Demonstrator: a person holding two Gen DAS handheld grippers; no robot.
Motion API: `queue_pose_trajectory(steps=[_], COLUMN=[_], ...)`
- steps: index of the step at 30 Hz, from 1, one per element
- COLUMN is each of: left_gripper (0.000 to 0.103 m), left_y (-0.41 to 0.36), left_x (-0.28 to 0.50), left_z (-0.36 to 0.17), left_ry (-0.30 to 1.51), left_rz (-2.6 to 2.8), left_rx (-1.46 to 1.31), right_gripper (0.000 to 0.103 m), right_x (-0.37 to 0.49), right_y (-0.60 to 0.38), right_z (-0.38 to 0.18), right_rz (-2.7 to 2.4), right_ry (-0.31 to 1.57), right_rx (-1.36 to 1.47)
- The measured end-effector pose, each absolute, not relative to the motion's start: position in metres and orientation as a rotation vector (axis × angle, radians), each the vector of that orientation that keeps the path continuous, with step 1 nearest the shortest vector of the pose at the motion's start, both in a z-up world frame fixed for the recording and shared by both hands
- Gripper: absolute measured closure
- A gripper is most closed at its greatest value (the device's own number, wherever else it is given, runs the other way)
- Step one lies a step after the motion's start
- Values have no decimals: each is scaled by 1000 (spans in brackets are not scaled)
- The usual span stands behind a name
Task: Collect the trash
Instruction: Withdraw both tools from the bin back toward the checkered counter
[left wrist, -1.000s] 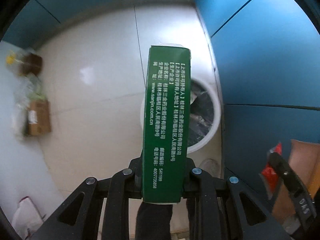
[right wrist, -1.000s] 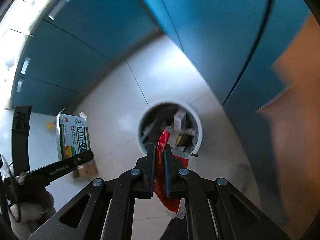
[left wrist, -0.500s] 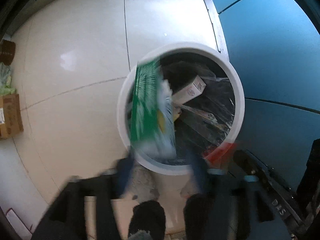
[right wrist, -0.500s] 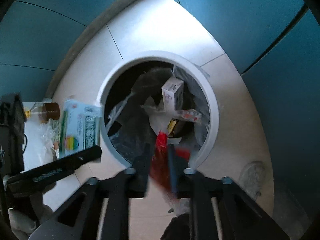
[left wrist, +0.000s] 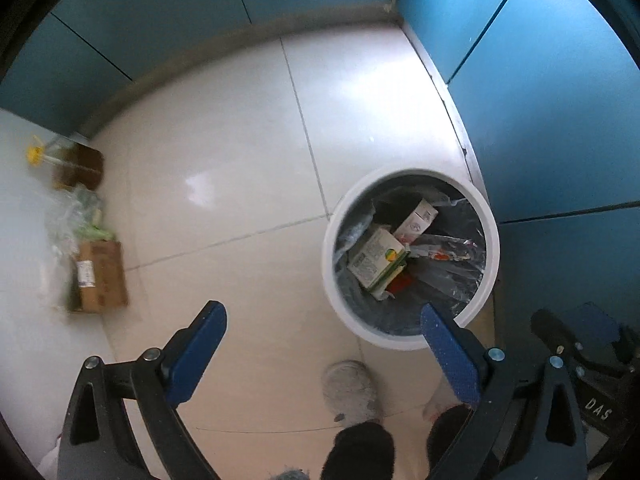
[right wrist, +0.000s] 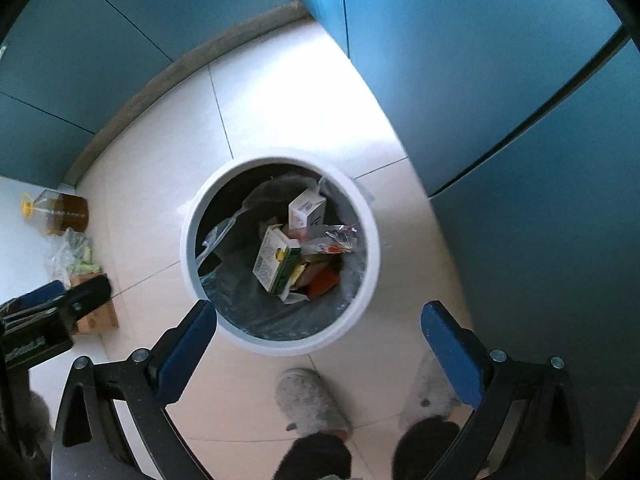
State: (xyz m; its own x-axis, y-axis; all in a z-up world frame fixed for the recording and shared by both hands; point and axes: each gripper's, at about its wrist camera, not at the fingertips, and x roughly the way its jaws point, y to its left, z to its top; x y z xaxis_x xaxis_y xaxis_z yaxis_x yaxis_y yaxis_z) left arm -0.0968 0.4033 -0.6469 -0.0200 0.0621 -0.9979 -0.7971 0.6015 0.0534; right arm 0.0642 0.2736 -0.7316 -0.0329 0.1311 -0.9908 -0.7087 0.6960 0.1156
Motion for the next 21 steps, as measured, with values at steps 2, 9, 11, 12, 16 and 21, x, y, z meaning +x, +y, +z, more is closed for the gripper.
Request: queue_pose_trajectory(steps=[2,9,11,12,16,21], left_gripper=[4,4,4,4,4,4], left_y=[401,382,375,371,355,339], left_x=[-102,-122,-124,-127,-133,-135], left_z=[-626,-527,-507,-489,-435,-376], left_ry=[1430,1386,1370,1362,1342,1315], left_rz=[792,847,854,855,854,870], left_rx=[-661,-674,-680,-680,-663,-646], right_gripper=[0,0,0,0,0,0], right_x=[61,46,41,38,32,26], right_y=[271,262,259,257,245,226], right_z=[-712,-606,-575,-553,-488,-410], right_rz=[725,769,784,796,824,858], right_ry=[1450,1404,1382,1365,1329,1315], right_rx=[-518,-548,-558,-559,-554,-518])
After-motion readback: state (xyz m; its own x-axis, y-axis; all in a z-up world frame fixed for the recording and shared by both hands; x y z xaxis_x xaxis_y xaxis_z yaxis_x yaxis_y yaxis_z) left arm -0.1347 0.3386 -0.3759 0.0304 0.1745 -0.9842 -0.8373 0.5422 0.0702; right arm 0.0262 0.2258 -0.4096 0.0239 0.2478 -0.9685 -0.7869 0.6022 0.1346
